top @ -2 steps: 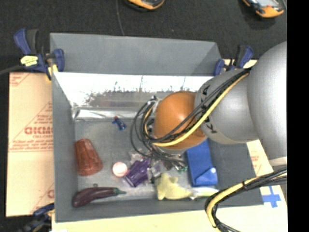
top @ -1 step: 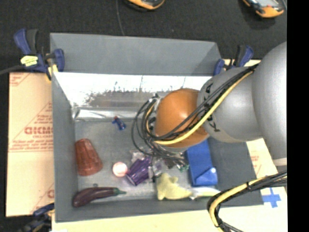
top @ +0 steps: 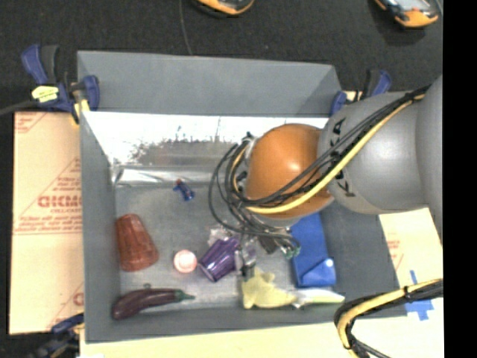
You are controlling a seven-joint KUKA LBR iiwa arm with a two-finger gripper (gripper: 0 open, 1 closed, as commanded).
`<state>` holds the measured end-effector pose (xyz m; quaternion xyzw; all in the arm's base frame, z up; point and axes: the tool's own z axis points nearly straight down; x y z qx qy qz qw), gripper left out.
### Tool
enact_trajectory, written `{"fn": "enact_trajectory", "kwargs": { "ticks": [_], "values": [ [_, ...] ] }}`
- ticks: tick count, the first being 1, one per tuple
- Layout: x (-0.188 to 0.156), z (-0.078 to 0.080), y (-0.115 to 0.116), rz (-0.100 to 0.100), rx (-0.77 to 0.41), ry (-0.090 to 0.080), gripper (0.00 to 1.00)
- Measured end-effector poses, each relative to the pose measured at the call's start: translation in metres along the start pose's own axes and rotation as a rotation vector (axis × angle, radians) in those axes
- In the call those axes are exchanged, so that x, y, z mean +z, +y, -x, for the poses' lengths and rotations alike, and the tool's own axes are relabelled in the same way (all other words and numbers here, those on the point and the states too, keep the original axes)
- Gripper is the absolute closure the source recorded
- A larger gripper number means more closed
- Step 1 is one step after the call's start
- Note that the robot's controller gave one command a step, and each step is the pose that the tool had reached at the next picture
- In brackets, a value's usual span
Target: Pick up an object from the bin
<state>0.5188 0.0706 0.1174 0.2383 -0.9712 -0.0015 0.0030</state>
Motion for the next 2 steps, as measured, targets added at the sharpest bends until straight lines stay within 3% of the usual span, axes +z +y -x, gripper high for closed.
{"fn": "enact_trajectory", "kwargs": {
  "ticks": [2],
  "values": [
    [-0.084,0.000,0.000,-0.001,0.002,-0.001,1.00]
  ]
}}
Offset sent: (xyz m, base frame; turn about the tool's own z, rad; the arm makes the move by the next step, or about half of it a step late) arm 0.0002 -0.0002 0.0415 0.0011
